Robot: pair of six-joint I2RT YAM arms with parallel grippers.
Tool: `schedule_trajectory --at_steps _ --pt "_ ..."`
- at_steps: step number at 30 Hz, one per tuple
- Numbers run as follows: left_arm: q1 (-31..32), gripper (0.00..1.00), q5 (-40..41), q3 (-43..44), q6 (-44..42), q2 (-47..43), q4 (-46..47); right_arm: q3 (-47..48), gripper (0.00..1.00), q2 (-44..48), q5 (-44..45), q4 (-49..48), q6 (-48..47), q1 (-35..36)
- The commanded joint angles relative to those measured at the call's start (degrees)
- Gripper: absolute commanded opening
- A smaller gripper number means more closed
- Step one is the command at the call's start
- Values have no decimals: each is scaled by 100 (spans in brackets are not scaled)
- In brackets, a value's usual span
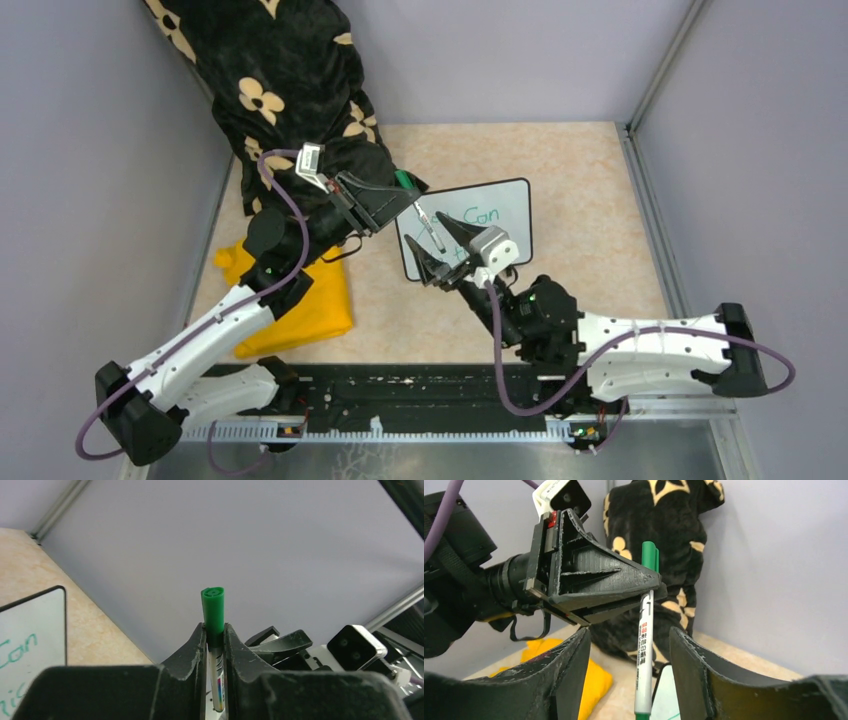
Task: Write a sentence on the whiteboard
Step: Place the whiteboard marker at the center of the board.
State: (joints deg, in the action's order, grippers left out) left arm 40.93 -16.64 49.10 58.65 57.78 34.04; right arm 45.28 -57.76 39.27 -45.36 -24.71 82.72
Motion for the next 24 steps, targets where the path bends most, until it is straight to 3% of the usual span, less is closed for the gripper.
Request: schedule_trajectory --at_steps 1,6,11,16,21,24 --pt "-73 0 237 270 -791 -257 -702 550 59 681 -237 2280 1415 12" --pt "-81 0 70 254 -1986 -627 -1637 907 57 1272 -409 4094 2381 15" --pt "-80 0 -852 61 -3004 -1035 -2335 957 53 1588 -487 5196 3139 15" --pt "-82 0 -1411 -347 -3208 -1350 -2358 739 53 1510 -1064 5203 3453 -75" --pt "-85 0 -1848 -772 -3256 -1514 -1847 508 50 1150 -2401 4615 4164 -787" --pt "-82 0 -1910 -987 -3314 -1594 -1551 292 48 1074 -2732 4174 4522 -1053"
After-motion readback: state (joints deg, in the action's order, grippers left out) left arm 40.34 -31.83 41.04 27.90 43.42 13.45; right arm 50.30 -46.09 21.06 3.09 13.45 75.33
